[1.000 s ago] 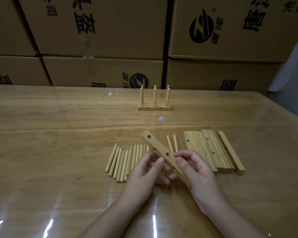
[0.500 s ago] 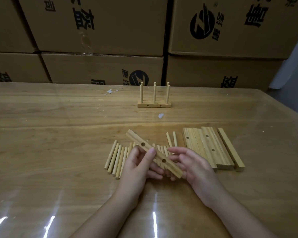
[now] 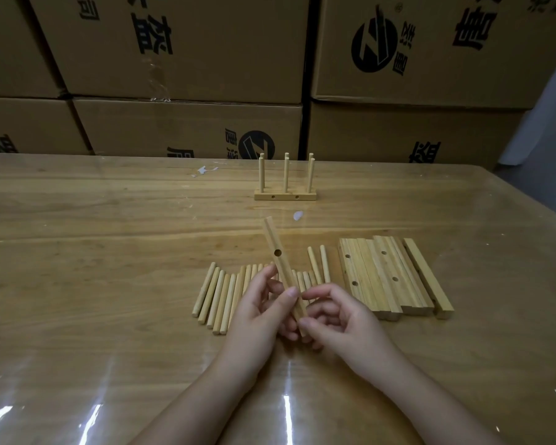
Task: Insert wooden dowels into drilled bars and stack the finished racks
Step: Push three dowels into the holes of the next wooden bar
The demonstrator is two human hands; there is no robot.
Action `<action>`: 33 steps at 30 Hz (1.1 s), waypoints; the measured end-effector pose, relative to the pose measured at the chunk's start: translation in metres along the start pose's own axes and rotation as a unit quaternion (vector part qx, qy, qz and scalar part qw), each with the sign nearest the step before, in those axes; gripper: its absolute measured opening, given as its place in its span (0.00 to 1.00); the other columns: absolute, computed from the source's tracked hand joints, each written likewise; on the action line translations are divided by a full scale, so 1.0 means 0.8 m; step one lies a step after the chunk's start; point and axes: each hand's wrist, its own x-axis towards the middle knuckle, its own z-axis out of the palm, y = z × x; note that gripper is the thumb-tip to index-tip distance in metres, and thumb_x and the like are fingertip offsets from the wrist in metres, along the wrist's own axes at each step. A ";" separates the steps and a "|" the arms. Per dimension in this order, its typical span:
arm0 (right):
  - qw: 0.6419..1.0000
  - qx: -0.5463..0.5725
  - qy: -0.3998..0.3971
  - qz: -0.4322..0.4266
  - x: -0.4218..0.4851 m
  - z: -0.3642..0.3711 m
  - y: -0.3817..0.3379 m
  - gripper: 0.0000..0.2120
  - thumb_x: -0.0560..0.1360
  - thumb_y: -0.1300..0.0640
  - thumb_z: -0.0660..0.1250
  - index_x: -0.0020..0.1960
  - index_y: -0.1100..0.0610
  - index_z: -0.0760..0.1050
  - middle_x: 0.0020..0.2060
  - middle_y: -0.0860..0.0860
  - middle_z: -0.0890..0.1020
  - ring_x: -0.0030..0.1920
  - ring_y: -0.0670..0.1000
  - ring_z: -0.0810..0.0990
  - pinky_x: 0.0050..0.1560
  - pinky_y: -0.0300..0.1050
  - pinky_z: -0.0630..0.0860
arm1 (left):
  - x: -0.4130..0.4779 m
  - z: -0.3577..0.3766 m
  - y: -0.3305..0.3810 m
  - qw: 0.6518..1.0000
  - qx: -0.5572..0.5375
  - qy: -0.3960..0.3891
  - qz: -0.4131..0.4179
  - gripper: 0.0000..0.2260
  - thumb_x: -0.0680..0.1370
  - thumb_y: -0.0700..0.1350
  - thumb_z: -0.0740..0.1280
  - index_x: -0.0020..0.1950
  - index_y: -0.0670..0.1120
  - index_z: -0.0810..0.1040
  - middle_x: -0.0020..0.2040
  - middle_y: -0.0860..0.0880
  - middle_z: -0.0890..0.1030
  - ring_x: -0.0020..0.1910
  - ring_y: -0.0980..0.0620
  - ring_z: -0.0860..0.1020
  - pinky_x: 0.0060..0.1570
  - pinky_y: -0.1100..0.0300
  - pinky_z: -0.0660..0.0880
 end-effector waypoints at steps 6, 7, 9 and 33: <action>0.936 -0.253 0.178 -0.168 -0.005 -0.012 0.000 0.07 0.75 0.56 0.62 0.51 0.49 0.76 0.39 0.44 0.81 0.39 0.43 0.80 0.39 0.34 0.76 | 0.000 -0.004 0.004 0.999 -0.030 -0.018 -0.006 0.18 0.71 0.49 0.67 0.58 0.42 0.76 0.31 0.47 0.76 0.27 0.53 0.75 0.28 0.62 0.74; 0.907 -0.305 0.228 -0.179 -0.004 -0.018 0.000 0.09 0.75 0.60 0.61 0.53 0.52 0.76 0.41 0.44 0.80 0.41 0.42 0.79 0.42 0.34 0.75 | -0.001 -0.004 0.004 0.999 -0.030 -0.021 -0.007 0.17 0.71 0.49 0.67 0.57 0.42 0.76 0.30 0.47 0.77 0.27 0.52 0.75 0.28 0.62 0.73; 0.877 -0.354 0.285 -0.156 0.002 -0.030 0.001 0.12 0.75 0.66 0.62 0.56 0.56 0.75 0.45 0.45 0.79 0.47 0.45 0.77 0.54 0.41 0.70 | -0.001 -0.005 0.004 0.999 -0.028 -0.028 -0.008 0.16 0.72 0.48 0.67 0.56 0.42 0.77 0.30 0.47 0.77 0.27 0.52 0.75 0.28 0.62 0.73; 0.800 -0.596 0.041 -0.055 0.009 -0.028 0.010 0.22 0.80 0.50 0.51 0.73 0.42 0.57 0.73 0.39 0.60 0.74 0.42 0.51 0.72 0.50 0.36 | -0.002 -0.003 0.006 0.998 -0.029 -0.043 -0.024 0.17 0.72 0.47 0.68 0.59 0.43 0.78 0.35 0.48 0.77 0.29 0.52 0.75 0.28 0.60 0.74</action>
